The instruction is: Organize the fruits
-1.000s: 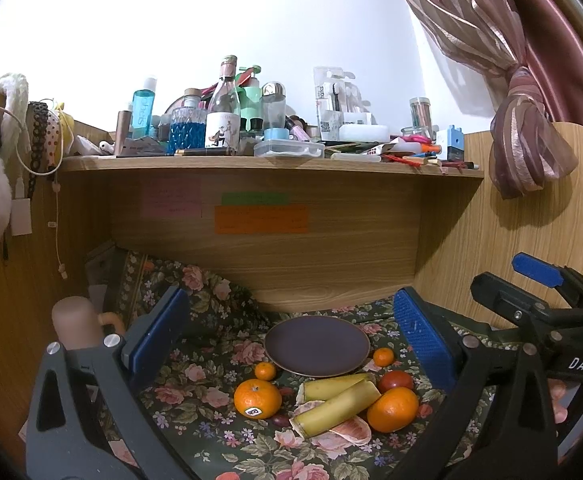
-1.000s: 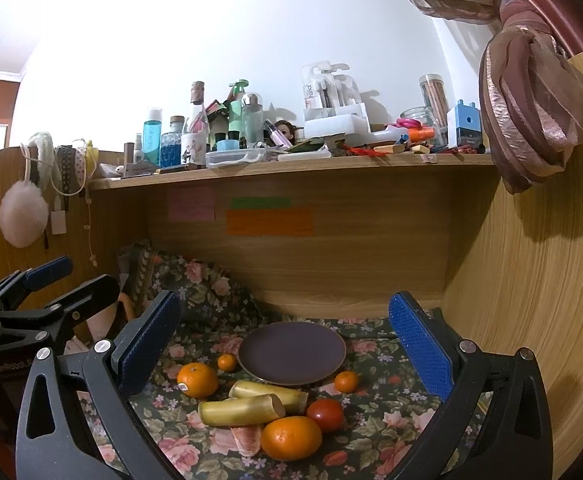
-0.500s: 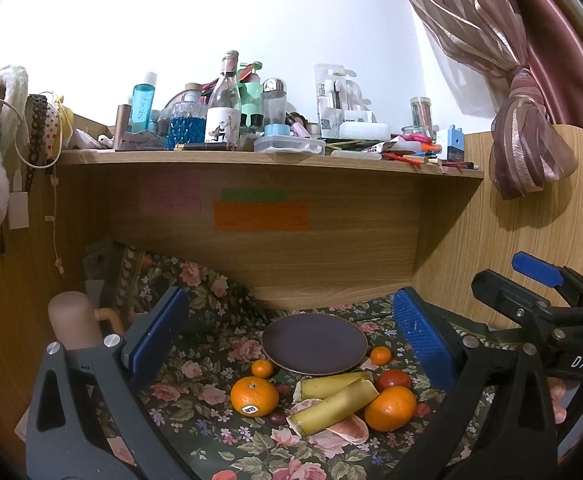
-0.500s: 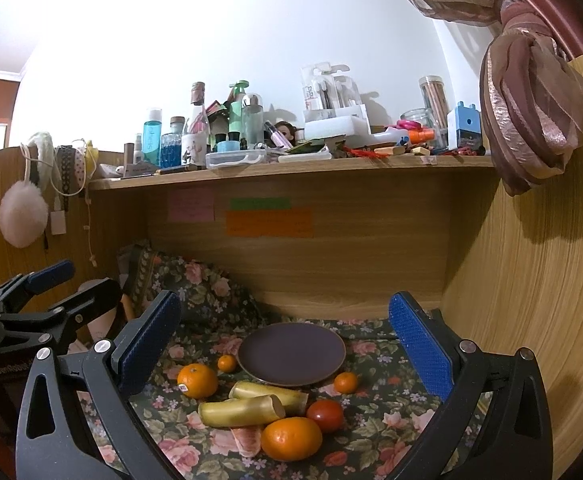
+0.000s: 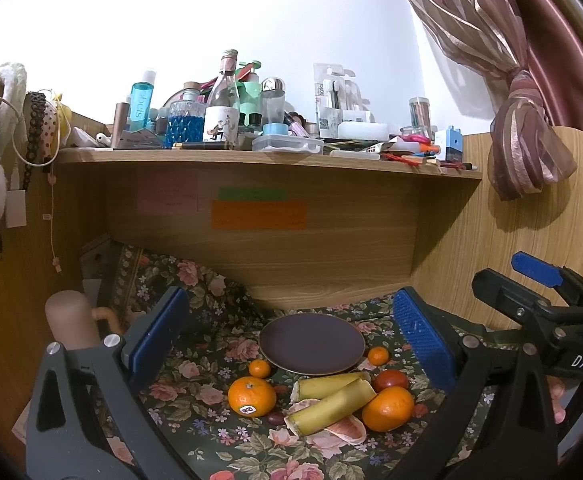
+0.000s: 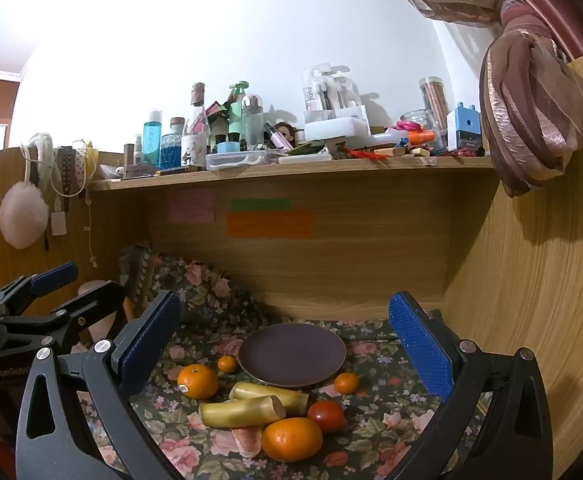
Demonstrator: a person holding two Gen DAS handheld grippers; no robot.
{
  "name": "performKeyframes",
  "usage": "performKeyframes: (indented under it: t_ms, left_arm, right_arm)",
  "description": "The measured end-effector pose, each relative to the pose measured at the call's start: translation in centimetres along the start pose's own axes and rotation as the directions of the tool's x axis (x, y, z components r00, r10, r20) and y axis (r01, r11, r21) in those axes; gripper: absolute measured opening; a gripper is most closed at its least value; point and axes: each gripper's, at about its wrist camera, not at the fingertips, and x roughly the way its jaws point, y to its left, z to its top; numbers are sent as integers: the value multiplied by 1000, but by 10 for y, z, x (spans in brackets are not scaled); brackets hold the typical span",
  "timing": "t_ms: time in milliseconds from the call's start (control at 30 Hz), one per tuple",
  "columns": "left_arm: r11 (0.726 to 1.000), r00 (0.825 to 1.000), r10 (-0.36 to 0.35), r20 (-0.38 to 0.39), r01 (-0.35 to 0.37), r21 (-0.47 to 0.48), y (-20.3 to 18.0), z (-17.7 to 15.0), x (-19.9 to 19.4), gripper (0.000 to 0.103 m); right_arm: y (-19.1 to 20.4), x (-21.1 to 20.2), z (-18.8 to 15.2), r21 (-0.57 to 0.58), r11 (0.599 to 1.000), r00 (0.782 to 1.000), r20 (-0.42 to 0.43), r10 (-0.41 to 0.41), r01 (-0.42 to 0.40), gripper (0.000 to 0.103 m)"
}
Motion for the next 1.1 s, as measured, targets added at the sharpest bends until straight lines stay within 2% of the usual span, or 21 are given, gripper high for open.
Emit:
performKeyframes:
  t_ms: [333, 467, 600, 667, 700, 733, 933, 1033, 1100]
  left_arm:
    - [1000, 1000, -4, 5, 4, 7, 0, 2, -2, 103]
    - [1000, 1000, -21, 1, 21, 2, 0, 1, -1, 103]
    - [1000, 1000, -19, -4, 19, -1, 3, 0, 1, 103]
    - [1000, 1000, -23, -15, 23, -8, 5, -2, 3, 100]
    - [1000, 999, -25, -22, 25, -8, 5, -2, 4, 92]
    - [1000, 999, -25, -35, 24, -7, 6, -3, 7, 85]
    - [1000, 993, -28, -114, 28, -1, 10, -14, 22, 76]
    - [1000, 987, -24, -157, 25, 3, 14, -25, 32, 75]
    - [1000, 982, -18, -189, 19, 4, 17, -33, 39, 71]
  right_arm:
    - [-1, 0, 1, 2, 1000, 1000, 0, 1, -1, 103]
    - [2, 3, -1, -15, 1000, 1000, 2, -22, 22, 103]
    - [2, 9, -5, -27, 1000, 1000, -21, -12, 12, 103]
    - [1, 11, -7, -29, 999, 999, -29, -13, 13, 103]
    - [0, 13, -8, -29, 1000, 999, -37, -10, 9, 103]
    - [-1, 14, -9, -27, 1000, 999, -43, -8, 7, 100]
    - [-12, 31, -23, -9, 1000, 990, -138, 16, -17, 80]
    - [-17, 42, -35, -13, 1000, 978, -209, 18, -21, 71]
    - [-21, 50, -46, -10, 1000, 965, -260, 26, -30, 71]
